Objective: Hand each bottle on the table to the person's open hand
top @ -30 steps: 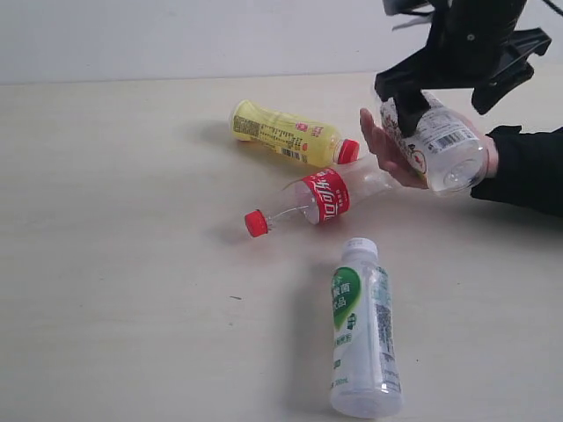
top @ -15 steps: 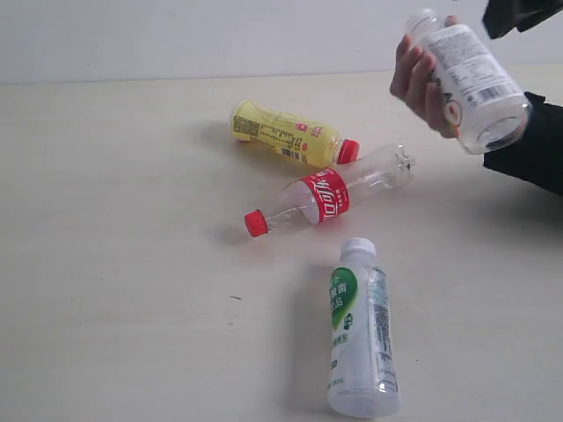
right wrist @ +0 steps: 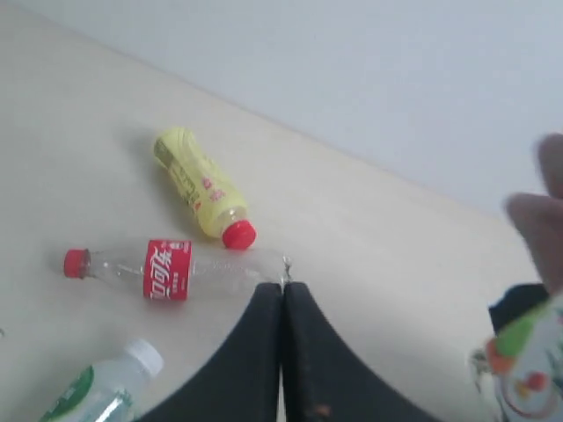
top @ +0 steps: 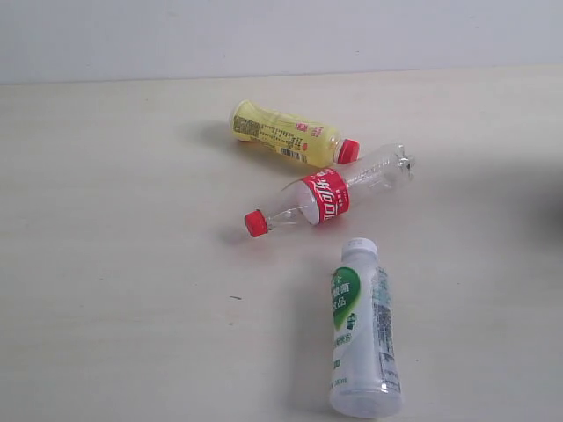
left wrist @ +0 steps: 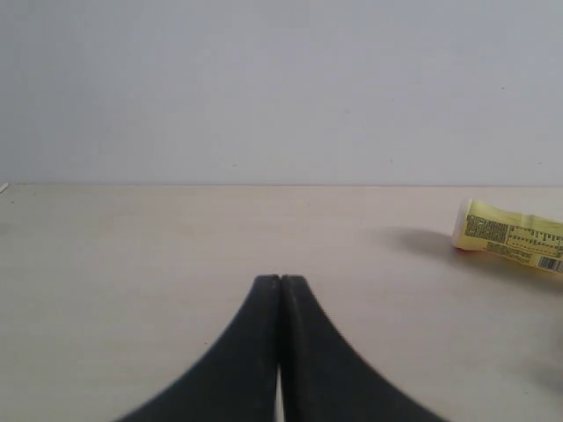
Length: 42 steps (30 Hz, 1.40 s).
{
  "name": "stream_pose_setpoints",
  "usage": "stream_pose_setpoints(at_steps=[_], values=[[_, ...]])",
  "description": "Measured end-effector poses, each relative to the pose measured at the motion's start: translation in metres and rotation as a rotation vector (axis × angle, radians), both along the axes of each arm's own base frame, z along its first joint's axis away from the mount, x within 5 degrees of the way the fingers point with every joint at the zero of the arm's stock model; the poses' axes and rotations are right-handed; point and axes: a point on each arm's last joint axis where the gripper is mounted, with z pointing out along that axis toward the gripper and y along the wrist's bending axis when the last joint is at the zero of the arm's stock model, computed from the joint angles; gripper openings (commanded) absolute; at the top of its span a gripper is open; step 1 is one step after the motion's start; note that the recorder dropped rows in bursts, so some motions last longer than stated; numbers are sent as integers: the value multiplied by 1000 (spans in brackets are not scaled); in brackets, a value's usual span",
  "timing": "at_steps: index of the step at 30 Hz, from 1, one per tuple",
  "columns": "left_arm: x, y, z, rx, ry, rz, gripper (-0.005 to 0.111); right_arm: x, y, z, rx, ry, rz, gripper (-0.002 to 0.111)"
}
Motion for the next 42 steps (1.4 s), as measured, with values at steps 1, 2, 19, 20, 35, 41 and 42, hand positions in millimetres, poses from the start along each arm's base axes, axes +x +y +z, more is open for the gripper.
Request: stream_pose_setpoints(at_steps=[1, 2, 19, 20, 35, 41, 42], values=[[0, 0, 0, 0, 0, 0, 0, -8, -2, -4, 18, -41, 7, 0], [0, 0, 0, 0, 0, 0, 0, -13, -4, -9, 25, -69, 10, 0], [0, 0, 0, 0, 0, 0, 0, -66, -23, -65, 164, -389, 15, 0], [0, 0, 0, 0, 0, 0, 0, -66, -23, -65, 166, -394, 15, 0], [0, 0, 0, 0, 0, 0, 0, -63, -22, -74, 185, -434, 11, 0], [0, 0, 0, 0, 0, 0, 0, -63, -22, -70, 239, -458, 0, 0], [0, 0, 0, 0, 0, 0, 0, -63, -22, -69, 260, -457, -5, 0]])
